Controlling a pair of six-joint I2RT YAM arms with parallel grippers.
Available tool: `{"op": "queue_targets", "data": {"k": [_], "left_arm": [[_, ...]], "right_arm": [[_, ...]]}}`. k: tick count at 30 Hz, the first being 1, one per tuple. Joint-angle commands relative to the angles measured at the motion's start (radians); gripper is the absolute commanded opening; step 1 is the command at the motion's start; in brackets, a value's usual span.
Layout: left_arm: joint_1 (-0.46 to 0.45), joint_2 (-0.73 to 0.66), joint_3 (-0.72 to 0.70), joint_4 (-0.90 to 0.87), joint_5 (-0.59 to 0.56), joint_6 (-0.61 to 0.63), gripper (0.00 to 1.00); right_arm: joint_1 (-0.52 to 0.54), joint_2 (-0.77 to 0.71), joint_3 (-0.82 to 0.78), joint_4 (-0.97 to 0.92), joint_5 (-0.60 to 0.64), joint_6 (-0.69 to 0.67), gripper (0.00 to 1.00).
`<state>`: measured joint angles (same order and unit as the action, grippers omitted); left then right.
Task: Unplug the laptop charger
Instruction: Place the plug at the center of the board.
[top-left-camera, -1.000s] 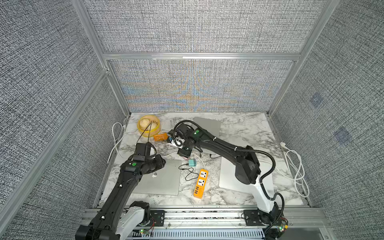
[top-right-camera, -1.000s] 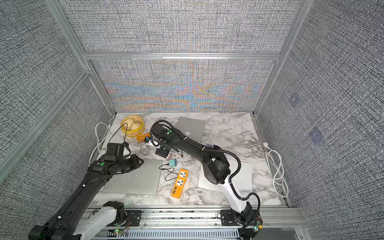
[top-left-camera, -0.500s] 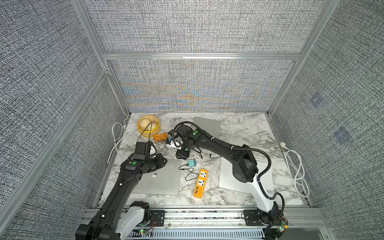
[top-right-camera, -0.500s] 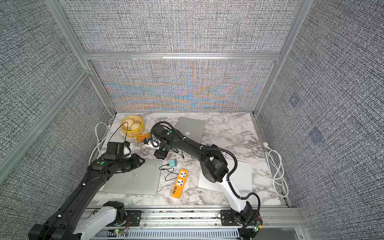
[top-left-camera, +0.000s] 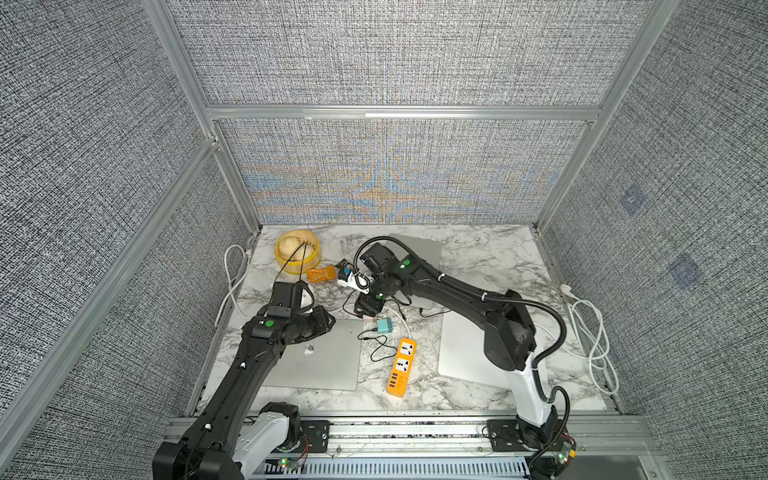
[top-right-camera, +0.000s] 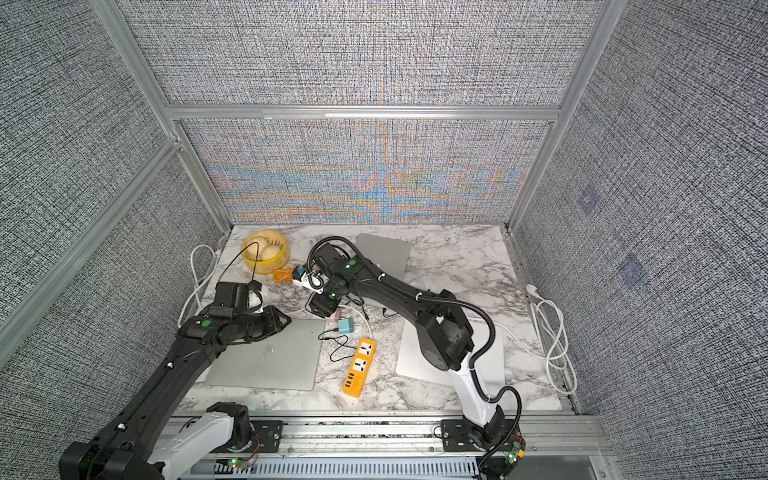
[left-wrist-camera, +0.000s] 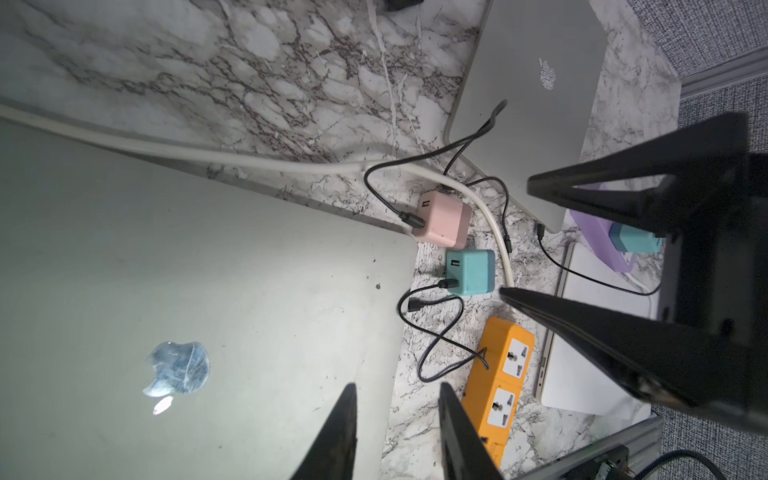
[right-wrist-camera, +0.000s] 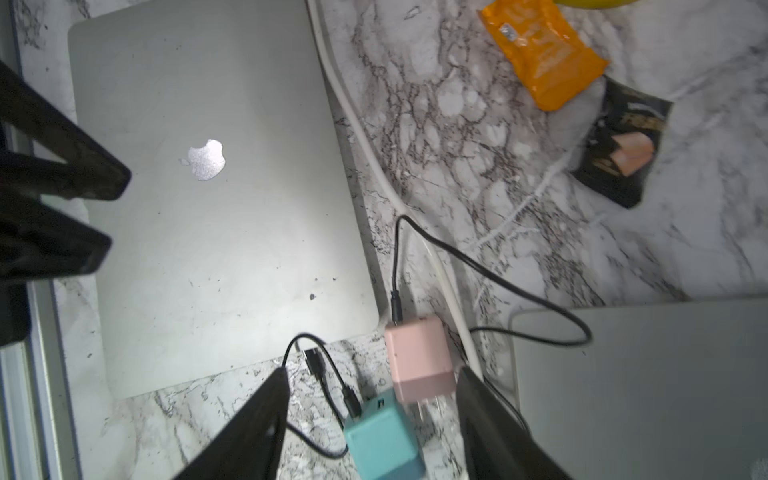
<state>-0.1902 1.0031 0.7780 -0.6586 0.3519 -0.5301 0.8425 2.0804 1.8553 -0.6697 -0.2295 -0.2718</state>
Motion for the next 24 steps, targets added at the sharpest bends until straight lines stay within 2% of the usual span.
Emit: {"op": "queue_targets", "data": {"k": [1,6,10,13,19,24], "left_arm": [[-0.008,-0.001,0.032,0.036,0.014,0.073,0.34],[-0.050,0.003,0.086,0.096,0.015,0.175,0.35],[-0.124,0.047,0.147,0.146,0.011,0.269,0.35],[-0.184,0.109,0.213,0.151,0.003,0.329,0.35],[-0.275,0.256,0.327,0.173,-0.007,0.383,0.36],[-0.344,0.382,0.406,0.200,-0.023,0.412,0.36]], "right_arm": [[-0.038,-0.096,-0.091,0.149,0.048,0.215,0.67],[-0.130,-0.244,-0.225,0.166,0.045,0.476,0.67],[-0.234,-0.368,-0.372,0.209,-0.043,0.658,0.67],[-0.305,-0.442,-0.480,0.239,-0.098,0.742,0.68],[-0.392,-0.546,-0.615,0.204,-0.050,0.710,0.68],[-0.463,-0.564,-0.617,0.071,0.040,0.715,0.68]]}}
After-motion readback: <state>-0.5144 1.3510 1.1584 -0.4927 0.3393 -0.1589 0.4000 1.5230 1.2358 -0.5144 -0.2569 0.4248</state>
